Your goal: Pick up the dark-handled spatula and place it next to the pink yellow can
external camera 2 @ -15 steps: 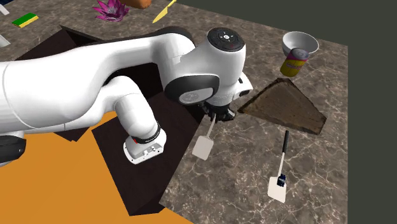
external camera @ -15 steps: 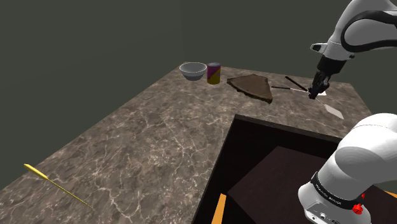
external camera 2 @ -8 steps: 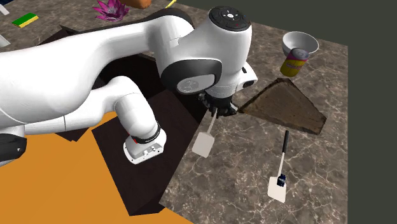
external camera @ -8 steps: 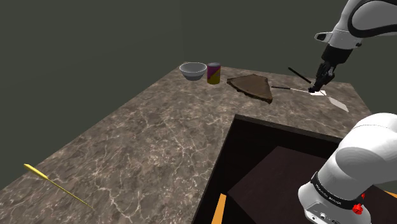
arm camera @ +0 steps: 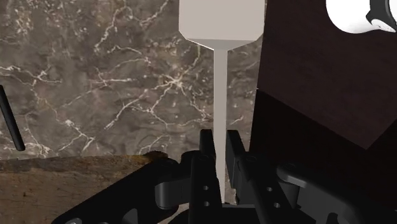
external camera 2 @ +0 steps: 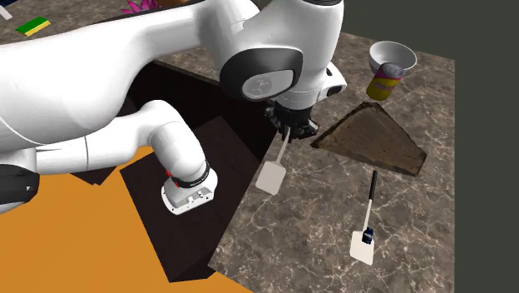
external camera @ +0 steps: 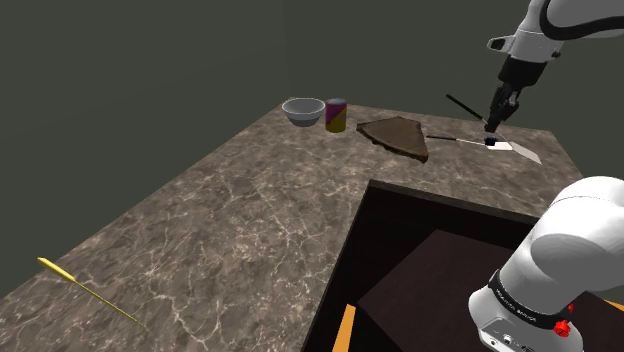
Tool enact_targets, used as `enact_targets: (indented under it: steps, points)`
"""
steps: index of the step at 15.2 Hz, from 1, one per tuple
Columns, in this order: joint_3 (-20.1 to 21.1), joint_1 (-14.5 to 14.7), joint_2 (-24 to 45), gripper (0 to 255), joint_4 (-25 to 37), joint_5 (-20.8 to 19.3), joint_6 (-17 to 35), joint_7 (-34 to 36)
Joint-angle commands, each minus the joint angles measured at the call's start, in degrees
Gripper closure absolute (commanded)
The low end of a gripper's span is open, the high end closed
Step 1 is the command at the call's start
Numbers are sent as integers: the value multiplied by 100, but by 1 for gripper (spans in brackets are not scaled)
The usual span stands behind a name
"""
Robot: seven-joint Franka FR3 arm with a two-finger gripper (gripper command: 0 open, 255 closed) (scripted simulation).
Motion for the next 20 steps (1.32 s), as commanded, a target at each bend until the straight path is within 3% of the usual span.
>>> enact_targets:
  steps: [1,11,20]
  points:
    - [81,231,361,255,155,165,195,199]
    - [215,1212,2278,255,1178,906,1037,804]
    - [161,1862,4178,255,2676,1735,1322,915]
